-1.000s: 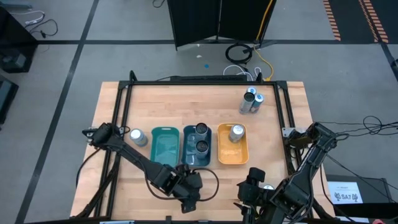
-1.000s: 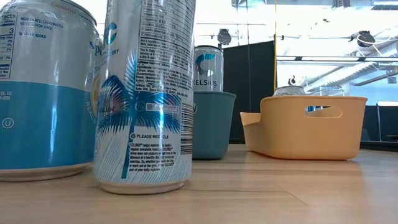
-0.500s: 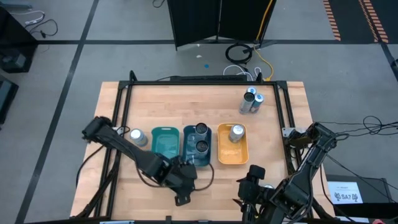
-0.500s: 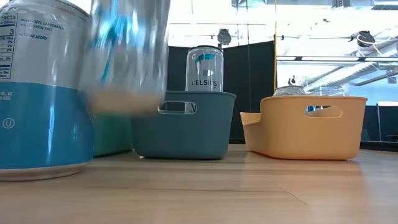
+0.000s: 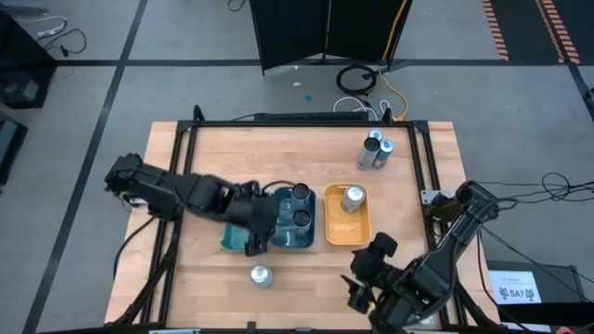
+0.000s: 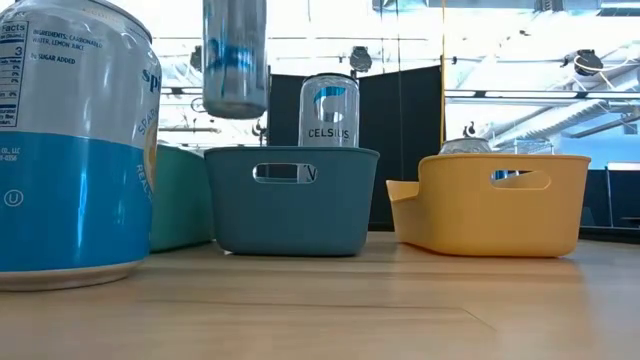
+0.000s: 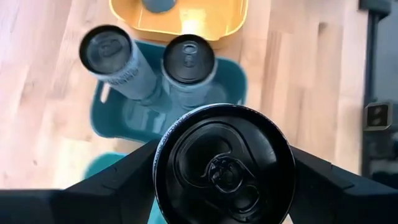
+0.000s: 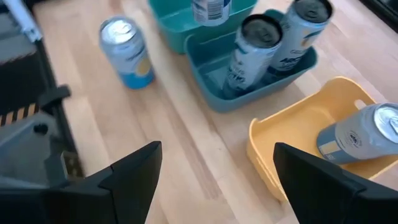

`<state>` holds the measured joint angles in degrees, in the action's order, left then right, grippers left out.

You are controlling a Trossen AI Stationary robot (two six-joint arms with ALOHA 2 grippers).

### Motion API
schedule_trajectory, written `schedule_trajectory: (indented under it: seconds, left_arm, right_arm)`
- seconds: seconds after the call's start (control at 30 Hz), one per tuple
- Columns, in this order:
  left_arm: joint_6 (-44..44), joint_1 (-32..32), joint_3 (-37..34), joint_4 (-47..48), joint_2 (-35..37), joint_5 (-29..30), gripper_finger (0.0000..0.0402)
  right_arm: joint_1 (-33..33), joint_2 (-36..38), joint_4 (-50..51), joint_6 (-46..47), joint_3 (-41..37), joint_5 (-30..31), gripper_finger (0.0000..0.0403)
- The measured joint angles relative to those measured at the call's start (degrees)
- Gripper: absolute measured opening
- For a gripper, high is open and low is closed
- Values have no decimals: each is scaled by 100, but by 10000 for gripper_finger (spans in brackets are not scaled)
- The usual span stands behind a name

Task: Sort soda cans
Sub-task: Put the black soda can into the blue bin

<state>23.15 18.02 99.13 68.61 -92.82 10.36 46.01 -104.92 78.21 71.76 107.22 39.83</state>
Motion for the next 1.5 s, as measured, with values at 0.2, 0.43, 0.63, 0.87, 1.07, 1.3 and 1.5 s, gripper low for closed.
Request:
schedule_trajectory:
  seconds: [0.2,0.43,0.63,0.87,1.07,1.3,1.5]
  left_arm:
    - [-1150,-707,-317,-6,-2,-447,285]
    - [-2175,-1393,-710,-536,-6,-852,285]
    - [-2725,-1910,-945,-804,5,-1229,285]
    - [-3099,-2277,-1296,-1188,-4,-1663,286]
    - [-3218,-2451,-1333,-1385,-4,-1723,286]
    - [-3315,-2518,-1333,-1443,-5,-1763,286]
    - [-3285,-2518,-1549,-1814,-2,-1845,286]
  right_arm:
    - [-210,0,23,472,0,68,302]
    - [-458,0,105,843,0,64,302]
    - [-638,0,103,946,0,37,302]
    - [-777,0,105,1013,0,35,302]
    - [-905,0,107,1011,0,35,302]
    - [-963,0,96,1012,0,35,302]
    - [-959,0,79,1115,0,35,302]
